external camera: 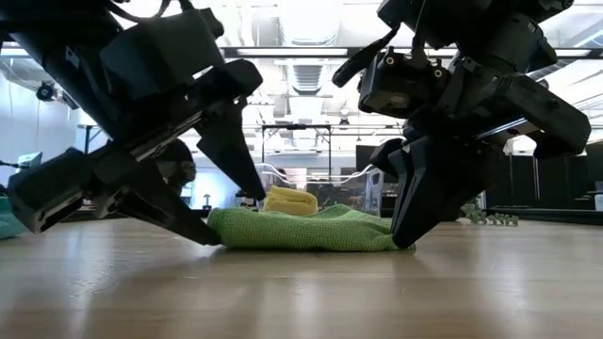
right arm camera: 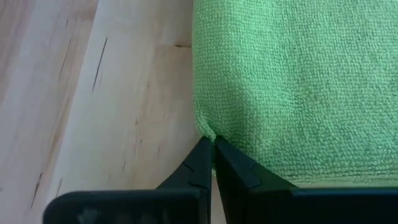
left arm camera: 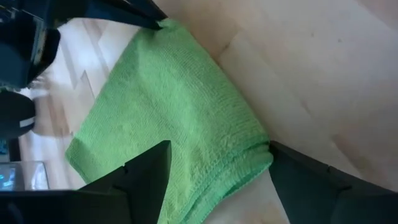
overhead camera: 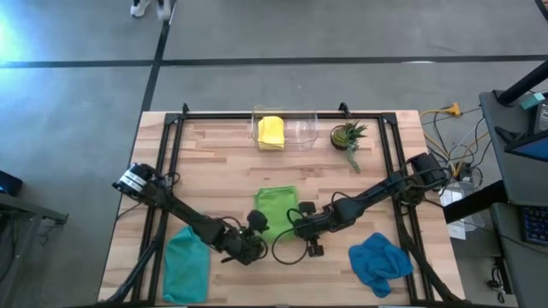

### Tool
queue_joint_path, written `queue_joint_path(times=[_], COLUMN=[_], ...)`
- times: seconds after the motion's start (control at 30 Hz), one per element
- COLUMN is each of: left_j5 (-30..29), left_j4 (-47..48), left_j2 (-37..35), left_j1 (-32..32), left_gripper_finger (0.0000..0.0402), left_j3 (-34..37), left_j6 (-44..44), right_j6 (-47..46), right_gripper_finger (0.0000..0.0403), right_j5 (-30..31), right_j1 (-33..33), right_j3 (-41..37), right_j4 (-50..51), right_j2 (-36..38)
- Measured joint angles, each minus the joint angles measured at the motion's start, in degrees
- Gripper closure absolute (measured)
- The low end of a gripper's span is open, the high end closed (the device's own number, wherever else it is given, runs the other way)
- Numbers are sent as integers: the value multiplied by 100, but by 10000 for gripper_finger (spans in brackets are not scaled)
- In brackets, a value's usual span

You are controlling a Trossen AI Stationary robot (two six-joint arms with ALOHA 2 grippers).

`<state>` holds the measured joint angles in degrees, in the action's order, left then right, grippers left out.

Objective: Fold microfiber towels
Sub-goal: Fold the green microfiber towel

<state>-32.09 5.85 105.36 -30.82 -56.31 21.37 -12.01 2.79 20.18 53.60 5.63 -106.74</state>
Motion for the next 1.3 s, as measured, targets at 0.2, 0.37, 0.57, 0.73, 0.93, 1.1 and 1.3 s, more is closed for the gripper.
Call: queue_joint_path(times=[0.2,0.37,0.57,0.73,0.93,1.1,1.3], left_j5=[-5,278,450,414,1112,1040,761], left_j4=[-20,-20,63,379,371,371,367], left_j2=[0,0,33,36,37,37,37], left_j1=[-85,-119,-123,-103,-112,-103,-106], left_gripper_finger=[181,220,297,346,337,292,233], left_j3=[0,-71,-314,-209,-138,-138,-138], left_j6=[-7,-18,-529,-903,-1045,-1207,-1204], right_j6=[0,0,0,0,-1,-2,-81], right_gripper_finger=[394,394,394,394,394,394,394], right_j5=[0,-2,-4,-22,-22,-22,-26], right_j1=[0,0,0,0,0,0,0], right_j3=[0,0,-2,-4,-4,-2,-2], right_j4=[-2,0,-7,-11,-20,-24,-22], right_j2=[0,0,0,0,0,4,4])
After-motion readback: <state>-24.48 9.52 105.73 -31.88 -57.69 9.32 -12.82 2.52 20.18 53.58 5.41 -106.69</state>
